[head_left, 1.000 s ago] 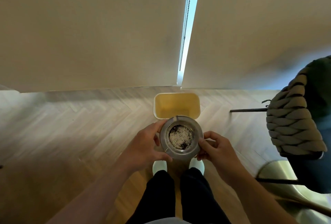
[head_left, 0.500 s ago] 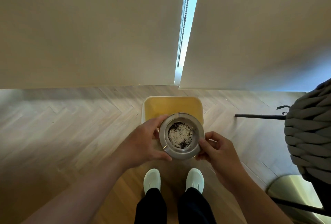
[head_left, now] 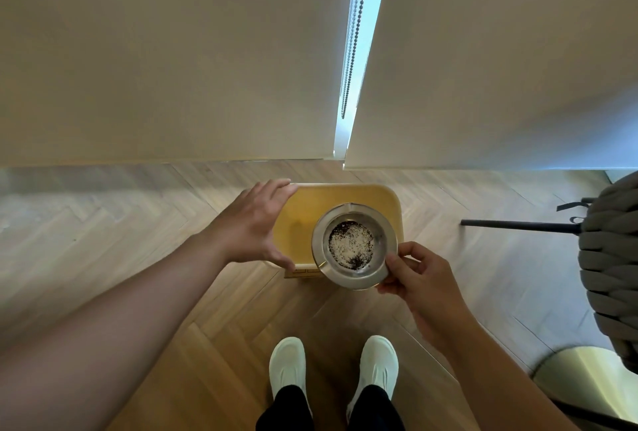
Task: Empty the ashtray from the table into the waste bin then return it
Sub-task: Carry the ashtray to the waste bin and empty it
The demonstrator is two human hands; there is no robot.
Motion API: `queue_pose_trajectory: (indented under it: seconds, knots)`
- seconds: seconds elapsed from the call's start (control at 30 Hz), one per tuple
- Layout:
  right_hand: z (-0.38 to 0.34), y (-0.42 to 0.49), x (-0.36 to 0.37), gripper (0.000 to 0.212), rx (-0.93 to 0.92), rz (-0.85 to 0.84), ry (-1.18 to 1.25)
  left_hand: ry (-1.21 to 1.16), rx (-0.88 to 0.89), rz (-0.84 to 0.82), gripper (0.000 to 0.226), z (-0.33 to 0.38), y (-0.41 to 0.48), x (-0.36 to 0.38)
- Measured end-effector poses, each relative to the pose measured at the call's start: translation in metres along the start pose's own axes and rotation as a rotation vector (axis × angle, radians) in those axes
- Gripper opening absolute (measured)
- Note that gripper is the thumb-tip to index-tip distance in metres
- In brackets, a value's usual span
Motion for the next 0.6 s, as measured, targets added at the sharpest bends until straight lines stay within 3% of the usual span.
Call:
queue_pose_trajectory:
  seconds: [0.2,0.6]
  knots:
    - [0.002,0.012,0.003,0.011,0.016,-0.009,-0.007,0.075,-0.045,-0.110,0.155,-0.006,0.015,0.024]
    - [-0.002,0.036,0.011,0.008,0.030,-0.041,0.021,0.110,-0.154,-0.120,0.168,-0.005,0.027,0.037]
Point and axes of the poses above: each hand's wrist, its own y-axis towards the middle knuckle, its own x-axis out of the palm, z = x × y, the point moved 4 cm from there along y, towards the middle knuckle, and after that the axes turned 6 degrees about -z, right-handed, at the moved point
